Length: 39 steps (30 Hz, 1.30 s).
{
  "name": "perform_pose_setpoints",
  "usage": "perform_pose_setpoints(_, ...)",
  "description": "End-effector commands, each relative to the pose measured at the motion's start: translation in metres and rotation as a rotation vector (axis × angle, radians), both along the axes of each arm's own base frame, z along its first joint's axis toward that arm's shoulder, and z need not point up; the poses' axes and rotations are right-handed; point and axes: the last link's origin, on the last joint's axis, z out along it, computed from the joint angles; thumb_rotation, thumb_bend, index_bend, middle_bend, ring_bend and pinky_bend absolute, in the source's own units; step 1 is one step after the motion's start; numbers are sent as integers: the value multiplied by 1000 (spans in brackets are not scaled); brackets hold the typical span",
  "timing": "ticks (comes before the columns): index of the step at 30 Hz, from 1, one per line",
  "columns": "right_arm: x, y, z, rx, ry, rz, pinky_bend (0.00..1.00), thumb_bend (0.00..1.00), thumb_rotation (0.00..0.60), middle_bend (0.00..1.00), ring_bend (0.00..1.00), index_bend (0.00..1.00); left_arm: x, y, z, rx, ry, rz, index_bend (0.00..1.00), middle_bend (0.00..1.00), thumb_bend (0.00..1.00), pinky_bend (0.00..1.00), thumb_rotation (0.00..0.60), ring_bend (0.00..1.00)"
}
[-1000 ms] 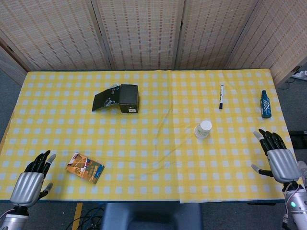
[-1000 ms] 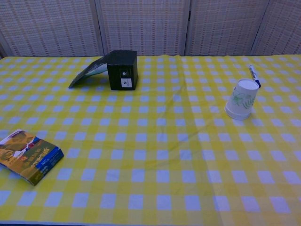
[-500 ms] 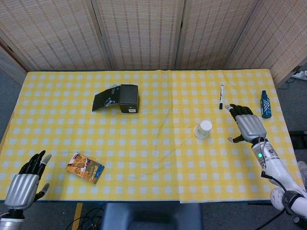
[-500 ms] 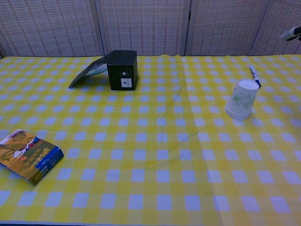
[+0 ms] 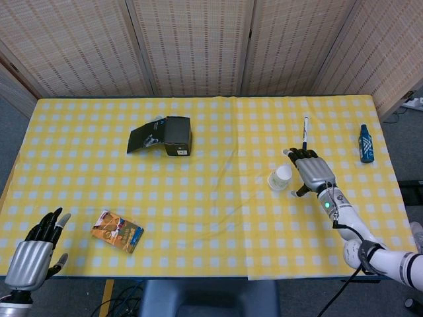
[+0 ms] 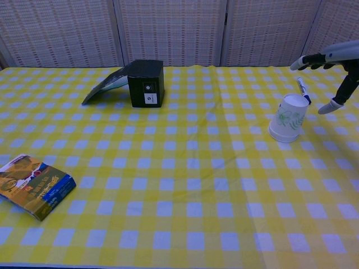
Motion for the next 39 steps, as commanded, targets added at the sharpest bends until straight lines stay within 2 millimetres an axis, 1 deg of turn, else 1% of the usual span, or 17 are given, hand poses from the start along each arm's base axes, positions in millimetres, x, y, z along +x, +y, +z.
perform_pose_setpoints(1, -2, -3, -5, -5, 13, 2, 0, 168, 600, 0, 0, 31, 0, -1, 2, 5, -3, -1, 0, 0, 317, 229, 600, 0)
perform_pose_setpoints(6, -3, -7, -12, -17, 13, -4, 0, 169, 600, 0, 0, 56, 1, -2, 2, 4, -9, -4, 0, 0, 318, 229, 600, 0)
perform_pose_setpoints(13, -4, -16, -20, -22, 0, -12, 0, 176, 600, 0, 0, 137, 1, -2, 2, 0, -17, -6, 0, 0, 317, 229, 600, 0)
perform_pose_setpoints(20, -4, -20, -24, -24, -2, -13, 0, 181, 600, 0, 0, 202, 0, -2, 2, -2, -18, -3, 0, 0, 317, 229, 600, 0)
perform_pose_setpoints(24, -6, -23, -26, -26, -3, -15, 0, 186, 600, 0, 0, 262, 0, -2, 2, -9, -20, -2, 0, 0, 318, 229, 600, 0)
perform_pose_setpoints(27, -7, -24, -27, -28, -4, -17, 0, 190, 600, 0, 0, 289, -1, -1, 2, -10, -20, 1, 0, 0, 317, 229, 600, 0)
perform_pose_setpoints(35, -8, -28, -29, -31, -2, -19, 0, 197, 600, 0, 0, 311, -2, -1, 1, -17, -20, 2, 0, 0, 317, 229, 600, 0)
perform_pose_setpoints(39, -8, -30, -28, -40, -4, -16, 0, 205, 600, 11, 0, 343, -3, 0, 1, -20, -21, 4, 0, 0, 317, 228, 600, 0)
